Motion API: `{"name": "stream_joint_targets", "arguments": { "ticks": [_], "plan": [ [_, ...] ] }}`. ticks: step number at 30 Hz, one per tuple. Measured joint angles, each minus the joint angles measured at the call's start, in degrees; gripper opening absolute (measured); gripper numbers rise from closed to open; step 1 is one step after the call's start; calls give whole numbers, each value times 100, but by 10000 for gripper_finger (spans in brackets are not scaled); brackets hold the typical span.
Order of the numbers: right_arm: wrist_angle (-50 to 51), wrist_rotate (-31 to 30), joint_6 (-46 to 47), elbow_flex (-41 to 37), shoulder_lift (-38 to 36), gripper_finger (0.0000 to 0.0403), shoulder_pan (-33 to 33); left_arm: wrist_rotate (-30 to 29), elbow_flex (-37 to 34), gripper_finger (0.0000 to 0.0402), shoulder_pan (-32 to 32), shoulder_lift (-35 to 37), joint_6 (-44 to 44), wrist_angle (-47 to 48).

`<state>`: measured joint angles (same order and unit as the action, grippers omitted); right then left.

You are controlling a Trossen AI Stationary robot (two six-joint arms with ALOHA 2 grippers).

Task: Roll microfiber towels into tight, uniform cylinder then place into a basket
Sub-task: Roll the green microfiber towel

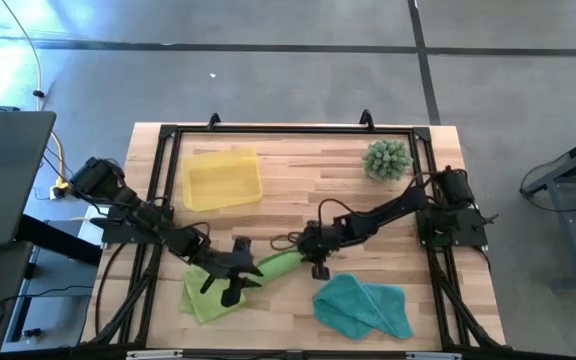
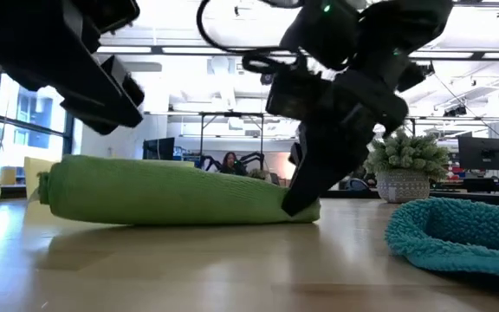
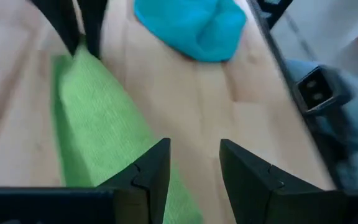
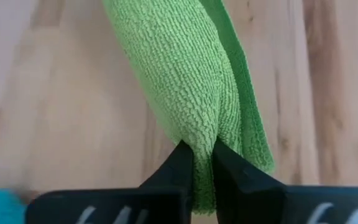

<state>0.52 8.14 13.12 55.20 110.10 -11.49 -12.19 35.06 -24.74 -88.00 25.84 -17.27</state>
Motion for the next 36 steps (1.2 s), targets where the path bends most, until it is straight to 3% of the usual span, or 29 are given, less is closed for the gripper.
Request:
{"name": "stream_joint_targets", "arguments": {
  "ticks": [8,23,29,36],
  "plan": [
    [-176,1344,1217,-20,20,9,520,-1485,7,129,-163,-212,-760,-271],
    [-280,1289,1205,-24,17,14,578,-1809,8,129,-141,-1332,-615,-346],
    [-231,1185,154,-29,-97,79,536,-1725,21,129,-152,-1545,-217,-399],
    [-29,1198,-809,-46,-784,148,522,-1726,19,129,-152,-1550,-203,-394]
  ]
}}
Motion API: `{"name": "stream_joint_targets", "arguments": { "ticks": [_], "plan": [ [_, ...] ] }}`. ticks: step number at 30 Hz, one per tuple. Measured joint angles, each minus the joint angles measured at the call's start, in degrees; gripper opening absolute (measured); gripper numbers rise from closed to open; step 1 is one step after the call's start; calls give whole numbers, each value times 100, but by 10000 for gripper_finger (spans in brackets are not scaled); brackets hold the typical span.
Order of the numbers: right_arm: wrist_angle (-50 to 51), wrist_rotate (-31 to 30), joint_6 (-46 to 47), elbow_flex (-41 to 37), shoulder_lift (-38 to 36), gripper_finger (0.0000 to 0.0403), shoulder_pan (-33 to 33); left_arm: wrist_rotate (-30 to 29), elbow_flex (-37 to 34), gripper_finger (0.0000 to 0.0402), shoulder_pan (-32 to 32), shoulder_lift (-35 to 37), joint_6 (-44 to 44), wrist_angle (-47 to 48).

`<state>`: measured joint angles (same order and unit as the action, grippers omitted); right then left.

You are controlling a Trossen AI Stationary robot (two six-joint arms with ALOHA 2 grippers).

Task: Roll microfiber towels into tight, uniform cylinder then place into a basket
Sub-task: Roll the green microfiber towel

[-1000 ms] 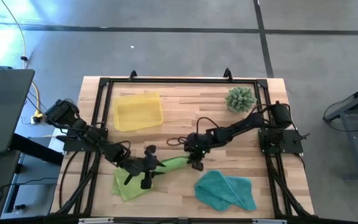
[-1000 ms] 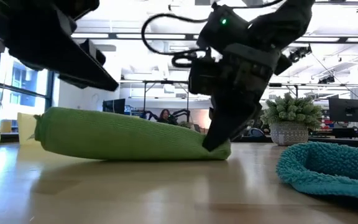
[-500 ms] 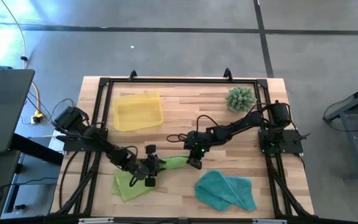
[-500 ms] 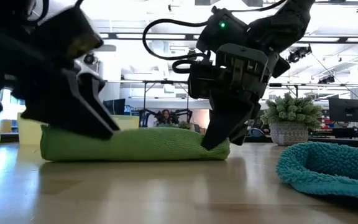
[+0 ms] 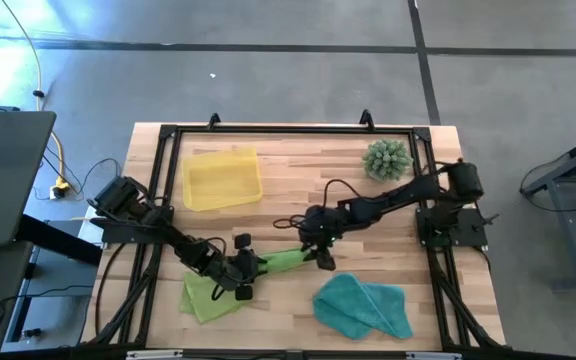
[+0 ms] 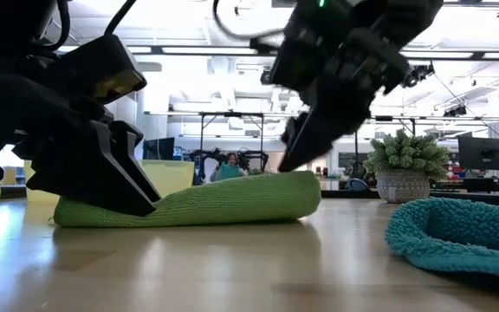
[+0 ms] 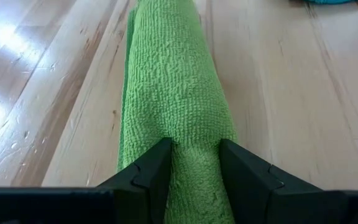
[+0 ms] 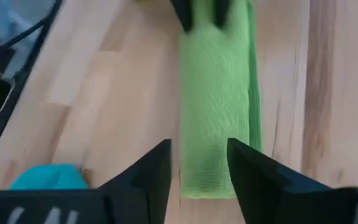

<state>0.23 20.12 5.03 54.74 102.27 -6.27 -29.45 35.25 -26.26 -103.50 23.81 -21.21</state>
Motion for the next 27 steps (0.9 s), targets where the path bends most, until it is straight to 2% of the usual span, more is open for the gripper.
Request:
{"name": "stream_joint_targets", "arguments": {
  "ticks": [4,11,13,20,27],
  "plan": [
    [-205,-473,-762,2,-214,155,-324,0,0,129,0,-2,2,1],
    [-1134,-2327,-1652,18,215,156,-1090,0,-5,129,0,-4,4,-11],
    [-1271,-2666,-1702,17,335,156,-1189,0,-7,129,0,-7,20,-13],
    [-1324,-2768,-1359,17,688,176,-1228,0,-15,129,0,-11,22,-82],
    [-1907,-2844,-1404,26,1035,213,-1173,2,-16,129,0,-15,20,-123]
  ]
}}
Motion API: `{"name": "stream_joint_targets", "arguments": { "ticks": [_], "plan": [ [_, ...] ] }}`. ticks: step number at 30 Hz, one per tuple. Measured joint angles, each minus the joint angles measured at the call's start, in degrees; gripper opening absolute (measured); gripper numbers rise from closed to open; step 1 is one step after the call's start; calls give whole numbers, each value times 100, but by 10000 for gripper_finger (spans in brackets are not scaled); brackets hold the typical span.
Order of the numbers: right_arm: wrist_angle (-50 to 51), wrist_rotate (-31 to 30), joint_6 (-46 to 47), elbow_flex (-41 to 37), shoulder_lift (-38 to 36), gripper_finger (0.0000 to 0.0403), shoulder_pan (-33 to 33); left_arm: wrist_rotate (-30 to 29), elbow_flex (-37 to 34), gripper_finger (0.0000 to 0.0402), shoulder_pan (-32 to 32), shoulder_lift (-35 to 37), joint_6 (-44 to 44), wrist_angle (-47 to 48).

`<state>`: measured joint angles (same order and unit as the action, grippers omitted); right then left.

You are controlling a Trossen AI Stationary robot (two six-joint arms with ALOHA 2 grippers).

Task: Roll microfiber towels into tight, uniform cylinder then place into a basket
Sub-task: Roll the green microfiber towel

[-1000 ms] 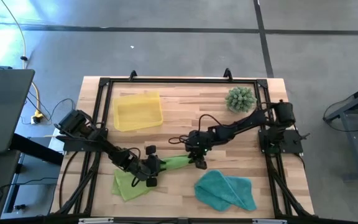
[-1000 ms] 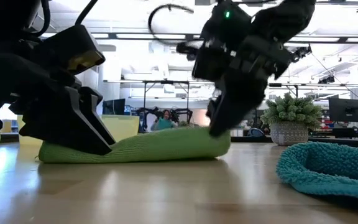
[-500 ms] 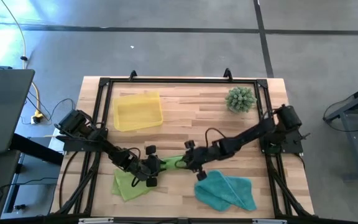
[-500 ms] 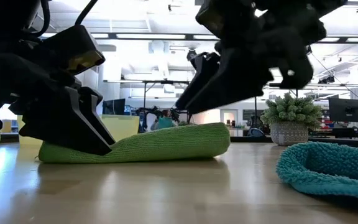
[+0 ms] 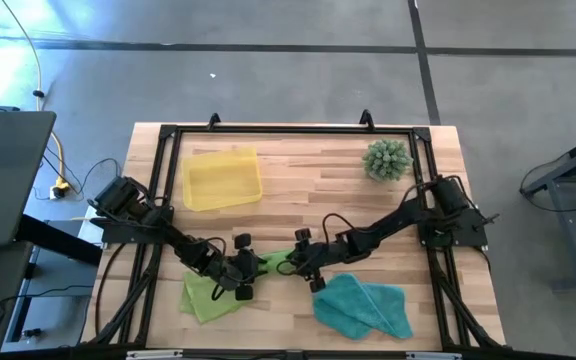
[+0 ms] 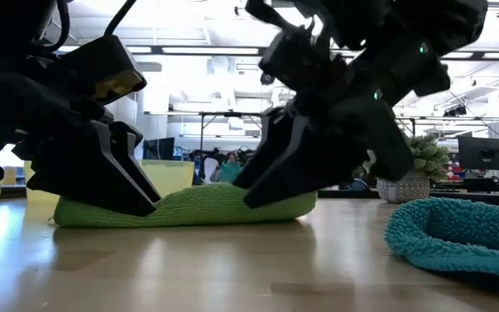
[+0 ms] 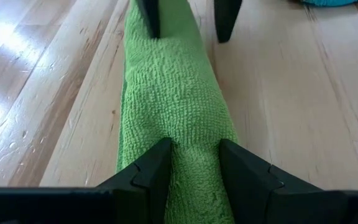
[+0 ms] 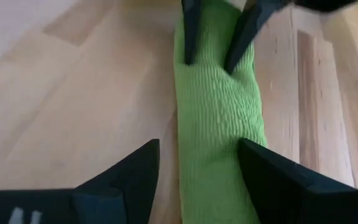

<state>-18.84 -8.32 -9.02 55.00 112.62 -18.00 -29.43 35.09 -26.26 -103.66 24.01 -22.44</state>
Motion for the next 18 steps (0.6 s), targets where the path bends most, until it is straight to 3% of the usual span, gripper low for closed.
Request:
{"name": "stream_joint_targets", "arguments": {
  "ticks": [11,18],
  "plan": [
    [-32,-30,276,15,264,211,48,55,9,131,-2,436,-339,-11],
    [-121,-31,314,9,279,211,48,397,422,171,58,535,-723,66]
  ]
}}
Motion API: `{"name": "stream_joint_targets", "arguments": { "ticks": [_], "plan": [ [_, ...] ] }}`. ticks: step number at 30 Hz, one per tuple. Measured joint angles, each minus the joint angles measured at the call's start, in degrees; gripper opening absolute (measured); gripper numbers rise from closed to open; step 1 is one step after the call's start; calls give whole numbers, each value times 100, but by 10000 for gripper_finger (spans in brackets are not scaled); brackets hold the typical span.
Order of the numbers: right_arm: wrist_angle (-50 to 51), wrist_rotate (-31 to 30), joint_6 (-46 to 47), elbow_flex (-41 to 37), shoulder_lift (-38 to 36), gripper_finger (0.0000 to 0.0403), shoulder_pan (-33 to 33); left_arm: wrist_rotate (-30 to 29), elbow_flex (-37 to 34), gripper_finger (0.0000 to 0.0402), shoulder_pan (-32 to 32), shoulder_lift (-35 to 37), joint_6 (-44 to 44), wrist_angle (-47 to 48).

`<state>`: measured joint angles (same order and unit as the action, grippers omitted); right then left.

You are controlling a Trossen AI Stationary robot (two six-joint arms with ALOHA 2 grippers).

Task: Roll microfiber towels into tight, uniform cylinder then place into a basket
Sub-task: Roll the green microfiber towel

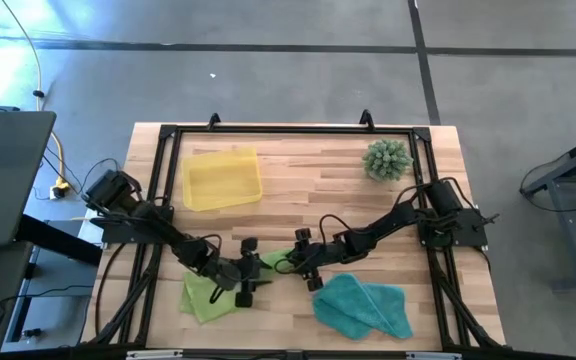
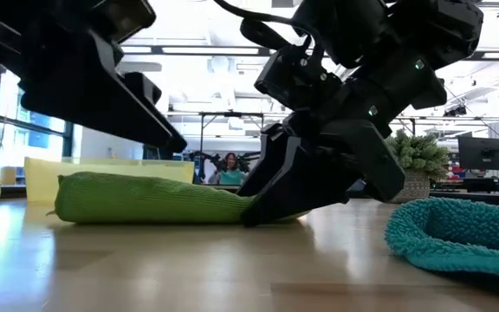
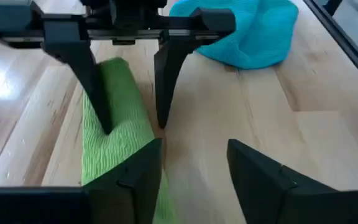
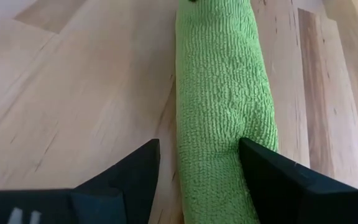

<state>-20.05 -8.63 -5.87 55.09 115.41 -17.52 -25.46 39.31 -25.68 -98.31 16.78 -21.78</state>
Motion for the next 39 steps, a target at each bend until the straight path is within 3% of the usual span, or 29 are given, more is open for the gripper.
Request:
{"name": "stream_joint_targets", "arguments": {
  "ticks": [8,17,26,31,39],
  "plan": [
    [-60,7,130,-4,9,211,0,-11,113,223,505,-370,45,107],
    [-59,9,289,-4,9,210,0,-204,119,227,580,-577,-128,162],
    [-56,12,289,-4,9,210,0,-209,129,224,720,-804,481,323],
    [91,28,335,-13,-107,210,0,-229,136,180,721,-826,694,359],
    [1376,42,350,-20,-994,210,43,-249,129,43,729,-830,657,374]
  ]
}}
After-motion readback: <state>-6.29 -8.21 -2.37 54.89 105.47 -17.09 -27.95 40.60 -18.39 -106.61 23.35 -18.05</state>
